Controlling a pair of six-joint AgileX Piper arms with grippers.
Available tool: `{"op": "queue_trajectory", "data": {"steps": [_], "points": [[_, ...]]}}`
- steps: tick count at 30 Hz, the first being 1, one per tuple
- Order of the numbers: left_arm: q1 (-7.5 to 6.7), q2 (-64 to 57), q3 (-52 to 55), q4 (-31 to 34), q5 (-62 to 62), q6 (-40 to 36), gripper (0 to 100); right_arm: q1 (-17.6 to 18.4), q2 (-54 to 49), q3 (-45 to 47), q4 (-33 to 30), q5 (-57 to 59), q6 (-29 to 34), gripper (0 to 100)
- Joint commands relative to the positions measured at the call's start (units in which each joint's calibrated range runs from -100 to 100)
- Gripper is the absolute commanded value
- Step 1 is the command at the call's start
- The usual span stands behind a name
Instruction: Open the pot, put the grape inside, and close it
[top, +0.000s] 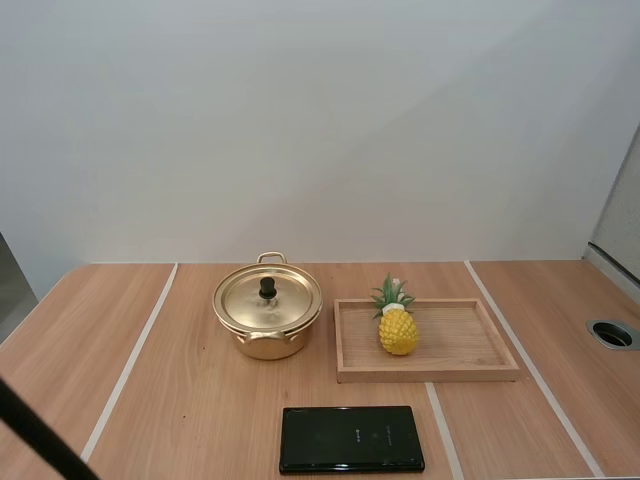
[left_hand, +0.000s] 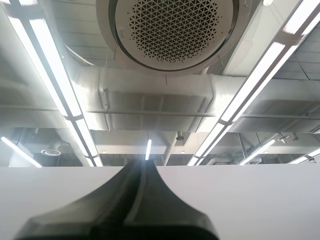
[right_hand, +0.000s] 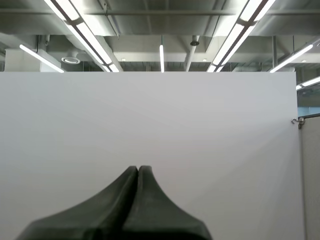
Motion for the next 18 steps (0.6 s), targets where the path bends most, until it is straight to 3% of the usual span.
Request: {"op": "queue_trajectory", "data": {"steps": [1,15,18], "points": [[-0.03,-1.27,-0.18,-0.36,0.88,0.60,0,-1.12,-2.50,2.44,0.99,-3.70,-0.61,0],[-0.03,-9.99,5.27,0.97,7.36,1.97,0,-2.64,-9.52,9.45,4.03,-5.47,-0.61,0],[0.72,-11.41,8.08,3.83,7.20,1.97,0,-2.64,-9.52,10.16,4.03,-5.12,-0.61,0]]}}
